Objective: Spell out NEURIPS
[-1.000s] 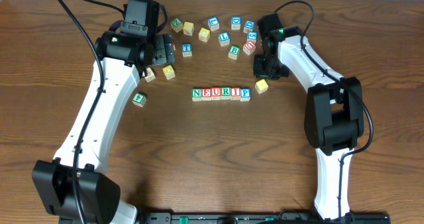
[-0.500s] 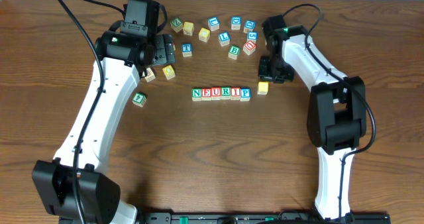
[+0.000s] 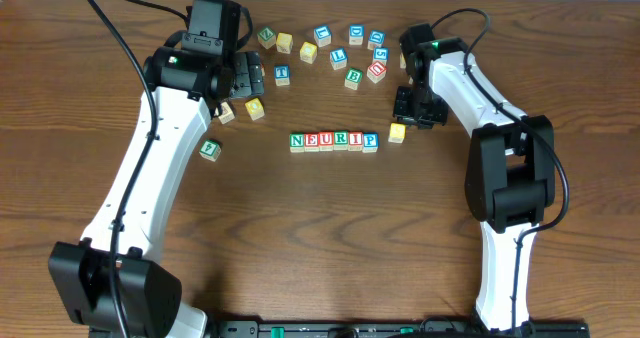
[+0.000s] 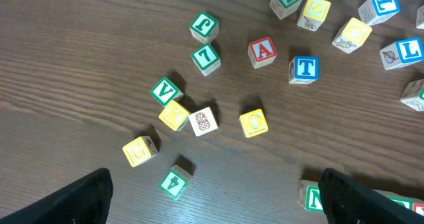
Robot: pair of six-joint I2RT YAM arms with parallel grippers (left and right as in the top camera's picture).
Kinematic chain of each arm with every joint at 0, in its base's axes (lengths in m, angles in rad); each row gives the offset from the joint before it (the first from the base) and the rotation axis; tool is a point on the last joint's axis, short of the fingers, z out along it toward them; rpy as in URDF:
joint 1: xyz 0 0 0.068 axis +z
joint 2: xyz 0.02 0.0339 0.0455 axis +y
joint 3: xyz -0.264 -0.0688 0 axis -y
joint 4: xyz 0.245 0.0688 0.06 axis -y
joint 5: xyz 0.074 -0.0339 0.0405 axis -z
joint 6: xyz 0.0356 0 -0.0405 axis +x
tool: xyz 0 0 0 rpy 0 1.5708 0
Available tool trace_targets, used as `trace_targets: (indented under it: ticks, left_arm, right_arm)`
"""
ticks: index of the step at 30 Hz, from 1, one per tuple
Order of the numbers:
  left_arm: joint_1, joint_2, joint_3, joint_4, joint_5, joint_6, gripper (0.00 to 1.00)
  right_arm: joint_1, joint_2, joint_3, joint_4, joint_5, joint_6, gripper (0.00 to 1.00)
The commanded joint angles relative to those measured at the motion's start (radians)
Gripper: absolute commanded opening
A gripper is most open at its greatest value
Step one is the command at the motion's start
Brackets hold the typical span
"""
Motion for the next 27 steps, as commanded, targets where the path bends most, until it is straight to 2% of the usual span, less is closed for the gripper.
trace_targets:
  ticks: [1,27]
  left_arm:
    - [0.005,-0.004,0.002,0.0,-0.01,0.006,0.98]
    - [0.005,-0.004,0.002,-0.001,-0.01,0.006,0.97]
  right_arm:
    - [-0.004,0.002,0.017,-0.005,0.005,0.018,0.18]
    - [-0.04,0.002,0.017,-0.106,-0.052,-0.085,0.2]
